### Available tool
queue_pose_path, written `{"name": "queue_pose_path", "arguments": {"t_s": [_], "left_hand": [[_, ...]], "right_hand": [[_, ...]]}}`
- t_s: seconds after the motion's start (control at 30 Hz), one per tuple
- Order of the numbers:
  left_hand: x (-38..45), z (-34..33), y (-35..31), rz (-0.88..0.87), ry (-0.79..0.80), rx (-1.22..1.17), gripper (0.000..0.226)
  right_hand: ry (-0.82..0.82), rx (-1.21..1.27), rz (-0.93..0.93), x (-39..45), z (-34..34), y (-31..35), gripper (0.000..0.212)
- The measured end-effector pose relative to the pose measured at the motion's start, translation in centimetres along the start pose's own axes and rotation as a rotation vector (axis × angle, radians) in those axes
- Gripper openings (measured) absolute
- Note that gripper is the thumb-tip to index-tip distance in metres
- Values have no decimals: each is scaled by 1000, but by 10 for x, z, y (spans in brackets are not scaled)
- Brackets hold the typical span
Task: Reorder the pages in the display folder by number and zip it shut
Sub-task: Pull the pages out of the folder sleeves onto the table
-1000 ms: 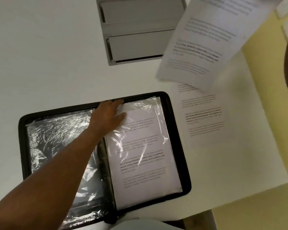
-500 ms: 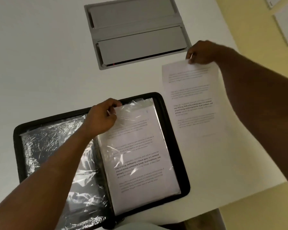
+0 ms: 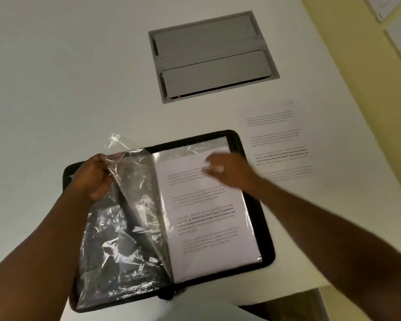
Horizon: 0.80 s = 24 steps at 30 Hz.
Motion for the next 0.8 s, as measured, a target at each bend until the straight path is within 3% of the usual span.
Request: {"name": "queue_pose_path", "arguments": {"t_s": [0.1, 0.17, 0.27, 0.37, 0.4, 0.47, 0.53, 0.57, 0.63, 0.7, 0.8], "left_hand": [[-17, 18, -2, 16, -36, 19, 27], [-25, 34, -2, 53, -106, -12, 23], [-42, 46, -7, 123, -119, 59, 26], [-58, 43, -8, 107, -100, 246, 60], [-64, 41, -11, 11, -136, 340, 73], [-79, 27, -29, -368, -223, 712, 91], [-96, -25, -27, -744, -97, 1269, 85], [-99, -49, -11, -801, 51, 1492, 81], [-94, -76, 29, -693, 319, 1775, 79], [-91, -86, 56, -568, 475, 1864, 86], [-91, -86, 74, -465, 526, 1910, 91]], "right_hand": [[449, 198, 42, -46, -83, 62, 54], [536, 331, 46, -67, -113, 97, 58], [478, 388, 26, -78, -143, 129, 69], [319, 212, 63, -76, -166, 141, 67], [279, 114, 108, -76, -174, 146, 65], [266, -64, 227, -80, -193, 157, 61], [255, -211, 336, -87, -208, 169, 57], [249, -262, 374, -91, -214, 175, 54], [287, -300, 399, -97, -229, 183, 54], [380, -283, 396, -106, -242, 188, 57], [405, -210, 433, -120, -238, 199, 41]]}}
Point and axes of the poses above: each hand's wrist, its own x-axis towards the middle knuckle, its own z-axis out of the back of the hand, y = z × x, the point moved 9 cm from there along x, towards the middle knuckle, and after that the axes turned 6 degrees about -x, right-handed, at the moved point
